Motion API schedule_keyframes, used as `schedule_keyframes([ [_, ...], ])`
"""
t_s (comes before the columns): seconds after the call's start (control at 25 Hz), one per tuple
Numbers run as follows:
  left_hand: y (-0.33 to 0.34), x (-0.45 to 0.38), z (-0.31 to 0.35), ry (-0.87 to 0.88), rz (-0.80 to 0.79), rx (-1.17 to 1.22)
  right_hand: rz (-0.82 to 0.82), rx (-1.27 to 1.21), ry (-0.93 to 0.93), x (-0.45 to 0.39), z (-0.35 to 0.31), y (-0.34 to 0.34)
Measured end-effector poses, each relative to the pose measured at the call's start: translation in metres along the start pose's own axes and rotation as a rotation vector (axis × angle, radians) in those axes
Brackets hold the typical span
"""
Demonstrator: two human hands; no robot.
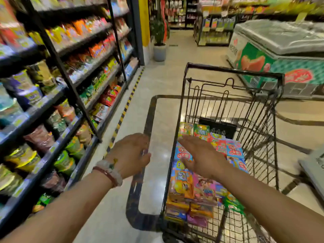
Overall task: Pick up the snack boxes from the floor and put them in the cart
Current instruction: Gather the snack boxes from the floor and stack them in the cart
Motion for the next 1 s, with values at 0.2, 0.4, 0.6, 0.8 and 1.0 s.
schedule_keyframes([
  [0.2,-0.161,0.091,-0.044,-0.069,0.196,-0.257,0.164,0.140,-0.257,-0.022,-0.138,-0.128],
  [0.4,-0.247,0.194,-0.047,-0.217,0.306,-0.426,0.127,0.167,-0.436,-0.011,-0.237,-0.185],
  [0.6,-0.277,0.276,-0.023,-0.458,0.342,-0.478,0.163,0.093,-0.669,0.008,-0.304,-0.194],
  [0.8,-0.272,0.350,-0.005,-0.719,0.337,-0.508,0.090,-0.022,-0.858,0.037,-0.345,-0.187],
  [1.0,-0.253,0.427,0.036,-0.938,0.313,-0.490,0.001,-0.090,-1.046,0.079,-0.388,-0.168],
])
Point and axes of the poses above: each hand's wrist, its own x-axis away from the middle knuckle, its own y-axis out of the palm, z = x × y, the point moved 7 cm from there along -x, towards the middle knuckle, and after that the axes turned 6 degrees about z, right-handed, at the moved point
